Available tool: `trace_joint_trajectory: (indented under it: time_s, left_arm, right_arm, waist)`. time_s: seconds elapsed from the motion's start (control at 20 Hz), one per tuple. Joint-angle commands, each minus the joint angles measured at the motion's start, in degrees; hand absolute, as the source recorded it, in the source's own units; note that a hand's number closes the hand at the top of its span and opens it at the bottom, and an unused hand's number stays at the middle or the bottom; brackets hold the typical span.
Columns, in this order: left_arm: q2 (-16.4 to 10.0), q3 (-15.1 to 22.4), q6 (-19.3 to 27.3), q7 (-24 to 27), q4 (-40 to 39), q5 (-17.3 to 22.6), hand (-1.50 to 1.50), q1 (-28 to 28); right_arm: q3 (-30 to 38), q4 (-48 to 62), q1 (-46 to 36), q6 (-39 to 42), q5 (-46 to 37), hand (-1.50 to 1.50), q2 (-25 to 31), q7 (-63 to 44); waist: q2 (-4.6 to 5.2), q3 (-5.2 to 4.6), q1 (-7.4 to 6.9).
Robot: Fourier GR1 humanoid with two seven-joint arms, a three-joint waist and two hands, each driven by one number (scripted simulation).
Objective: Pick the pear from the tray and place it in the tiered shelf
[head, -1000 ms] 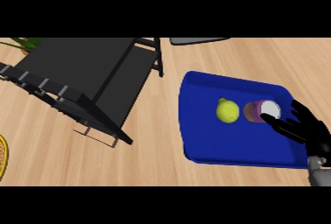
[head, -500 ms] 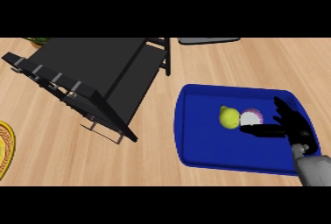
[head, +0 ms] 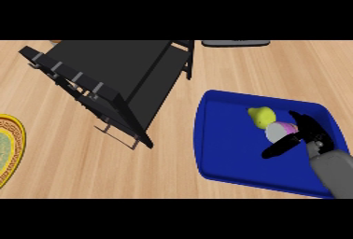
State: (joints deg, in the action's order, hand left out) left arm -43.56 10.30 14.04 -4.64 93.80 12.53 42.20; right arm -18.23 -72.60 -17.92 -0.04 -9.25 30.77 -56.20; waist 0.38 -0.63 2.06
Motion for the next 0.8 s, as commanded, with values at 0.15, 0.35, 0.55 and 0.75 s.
trace_joint_trajectory:
  time_s: [0.15, 0.35, 0.55, 0.75]
  left_arm:
    - [5.46, 3.38, -3.38, 4.62, 9.67, 1.27, 0.0, -15.3]
    - [6.78, 4.31, -4.04, 4.35, 9.35, 1.5, 0.0, -15.47]
    - [6.18, 3.41, -4.23, 3.22, 9.01, 1.47, 0.0, -16.0]
    - [5.97, 3.63, -5.14, 3.21, 9.69, 1.31, 0.0, -15.16]
  right_arm:
    - [-4.73, 4.36, -7.44, 7.08, -1.3, -1.5, -1.36, -11.52]
    - [-4.96, 7.85, -9.89, 7.47, 0.87, -1.5, -5.05, -13.79]
    - [-5.92, 11.23, -12.46, 9.1, 1.56, -1.5, -6.56, -16.62]
    - [-6.29, 14.19, -13.77, 9.19, 1.86, -1.5, -7.37, -18.49]
  waist:
    - [0.48, -0.39, 0.45]
    - [0.47, -0.3, 0.12]
    - [0.51, -0.41, 0.28]
    - [0.02, -0.3, 0.2]
